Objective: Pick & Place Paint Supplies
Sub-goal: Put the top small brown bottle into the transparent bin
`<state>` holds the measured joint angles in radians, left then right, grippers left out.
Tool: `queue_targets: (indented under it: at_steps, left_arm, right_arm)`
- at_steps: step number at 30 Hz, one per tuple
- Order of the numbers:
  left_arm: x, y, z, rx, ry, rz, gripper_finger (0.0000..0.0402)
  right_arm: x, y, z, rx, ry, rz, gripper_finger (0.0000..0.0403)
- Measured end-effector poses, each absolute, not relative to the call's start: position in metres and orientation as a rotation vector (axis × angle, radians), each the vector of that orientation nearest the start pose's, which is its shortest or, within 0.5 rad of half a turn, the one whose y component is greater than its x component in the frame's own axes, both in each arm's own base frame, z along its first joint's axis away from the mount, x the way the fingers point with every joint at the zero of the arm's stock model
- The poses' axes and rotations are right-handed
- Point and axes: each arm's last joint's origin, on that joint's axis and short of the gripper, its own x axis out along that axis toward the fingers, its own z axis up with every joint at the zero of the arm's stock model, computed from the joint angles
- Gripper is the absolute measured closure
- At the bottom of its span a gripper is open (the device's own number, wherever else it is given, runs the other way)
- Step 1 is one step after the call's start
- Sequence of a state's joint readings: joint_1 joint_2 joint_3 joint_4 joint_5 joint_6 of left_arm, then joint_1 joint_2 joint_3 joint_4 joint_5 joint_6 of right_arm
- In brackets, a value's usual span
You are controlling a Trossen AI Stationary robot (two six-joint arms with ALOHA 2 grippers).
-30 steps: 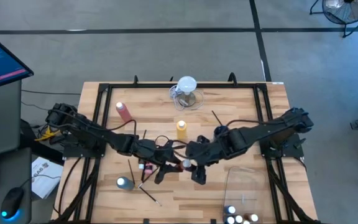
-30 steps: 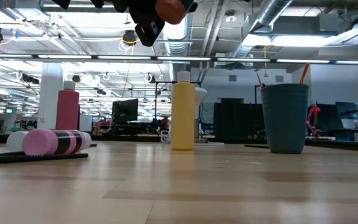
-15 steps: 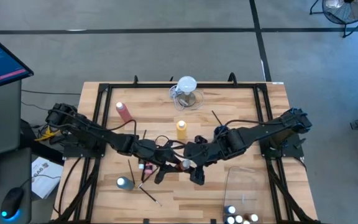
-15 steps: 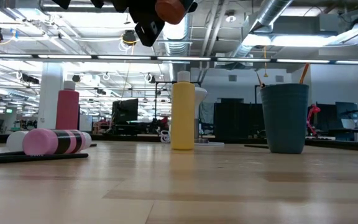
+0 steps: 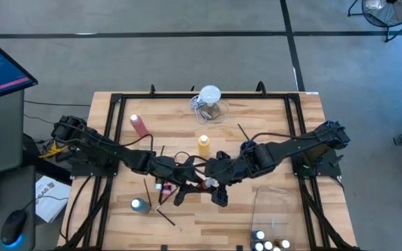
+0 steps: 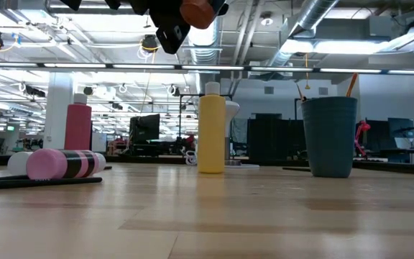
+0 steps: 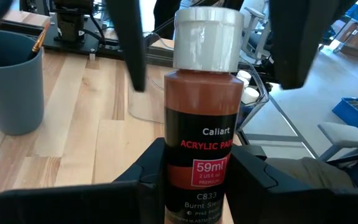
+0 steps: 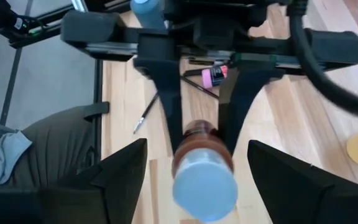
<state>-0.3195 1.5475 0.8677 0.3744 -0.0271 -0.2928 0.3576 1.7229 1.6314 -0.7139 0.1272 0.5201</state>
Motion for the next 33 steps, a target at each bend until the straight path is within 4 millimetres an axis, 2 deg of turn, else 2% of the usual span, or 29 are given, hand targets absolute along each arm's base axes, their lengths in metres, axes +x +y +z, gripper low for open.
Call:
queue_targets:
  at_steps: [7,17,24,26,29,33]
  left_arm:
    - [0.318,-0.104,0.231,-0.230,0.336,-0.228,0.0309]
    - [0.318,-0.104,0.232,-0.232,0.331,-0.235,0.0308]
    - [0.318,-0.104,0.232,-0.232,0.331,-0.232,0.0308]
    - [0.318,-0.104,0.232,-0.231,0.330,-0.230,0.0308]
    - [0.317,-0.105,0.228,-0.227,0.352,-0.229,0.0308]
    - [0.317,-0.105,0.230,-0.229,0.335,-0.232,0.0308]
  right_arm:
    - [0.353,0.131,0.333,0.283,0.800,-0.012,0.0133]
    - [0.347,0.145,0.333,0.260,0.773,-0.057,0.0133]
    - [0.352,0.132,0.332,0.267,0.774,-0.106,0.0133]
    - [0.360,0.134,0.322,0.268,0.784,-0.114,0.0133]
    - [0.361,0.141,0.306,0.231,0.858,-0.112,0.0133]
    - [0.364,0.141,0.299,0.222,0.886,-0.115,0.0133]
